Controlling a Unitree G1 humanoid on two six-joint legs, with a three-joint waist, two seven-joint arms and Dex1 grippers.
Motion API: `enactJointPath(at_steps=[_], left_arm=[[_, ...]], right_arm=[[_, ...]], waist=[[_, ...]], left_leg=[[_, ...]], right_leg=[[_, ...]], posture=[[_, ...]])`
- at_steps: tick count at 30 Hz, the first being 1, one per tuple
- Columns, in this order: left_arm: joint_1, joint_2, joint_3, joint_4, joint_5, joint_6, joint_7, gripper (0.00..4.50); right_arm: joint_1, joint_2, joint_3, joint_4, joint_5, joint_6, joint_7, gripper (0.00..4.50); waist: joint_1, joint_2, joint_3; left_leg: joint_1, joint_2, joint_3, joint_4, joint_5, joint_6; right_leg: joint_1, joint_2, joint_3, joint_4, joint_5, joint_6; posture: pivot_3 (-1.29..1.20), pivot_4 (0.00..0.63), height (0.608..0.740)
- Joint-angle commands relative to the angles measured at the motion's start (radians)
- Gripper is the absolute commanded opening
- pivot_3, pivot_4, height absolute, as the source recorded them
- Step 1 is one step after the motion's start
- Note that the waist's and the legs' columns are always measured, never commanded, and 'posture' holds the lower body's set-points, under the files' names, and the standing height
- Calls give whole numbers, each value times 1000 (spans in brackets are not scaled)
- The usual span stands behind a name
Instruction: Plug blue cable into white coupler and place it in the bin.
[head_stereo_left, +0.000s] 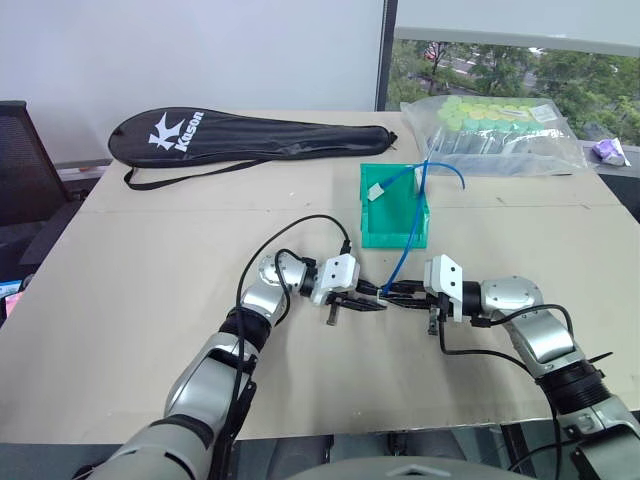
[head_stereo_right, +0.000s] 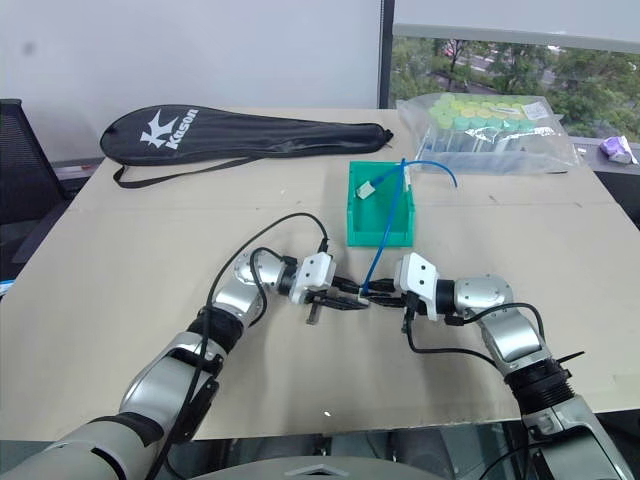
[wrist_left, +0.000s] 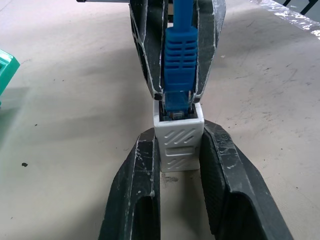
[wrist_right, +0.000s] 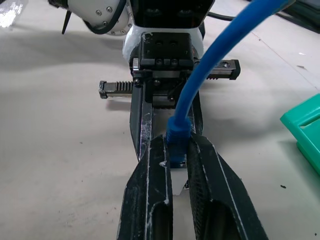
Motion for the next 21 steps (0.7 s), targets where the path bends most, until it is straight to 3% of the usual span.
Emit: enactJointPath(at_steps=[1, 7, 13, 19, 21], left_arm=[[25, -9, -26, -8, 39, 5, -7, 490], [30, -11, -18, -11, 43, 1, 14, 490], [35, -20, -2, -53, 13, 68, 7, 490], [67, 5, 6, -108, 39, 99, 61, 3194], [105, 24, 15, -198, 8, 157, 56, 3194]], right_arm=[[28, 30, -18, -10, 50, 31, 1, 0], [-17, 30, -93, -171, 161, 122, -3, 0], [-20, 15, -82, -153, 117, 114, 13, 0], [-28, 24, -82, -145, 98, 103, 0, 0], [-32, 24, -89, -150, 101, 106, -6, 0]], waist=[[-3, 3, 2], [0, 8, 8], [7, 9, 14], [10, 12, 15], [9, 12, 15]], left_leg=[[-1, 0, 0, 0, 0, 0], [-8, -2, 1, 0, 0, 0], [-11, -4, 2, 0, 0, 0], [-15, -5, 1, 0, 0, 0], [-17, -5, 1, 1, 0, 0]], right_leg=[[0, 0, 0, 0, 0, 0], [-6, -3, 1, 0, 0, 0], [-8, -4, 1, -2, 0, 0], [-13, -3, 1, -1, 0, 1], [-14, -3, 0, -1, 2, 3]], posture=[[0, 150, 740], [0, 150, 740], [0, 150, 740], [0, 150, 740], [0, 150, 740]])
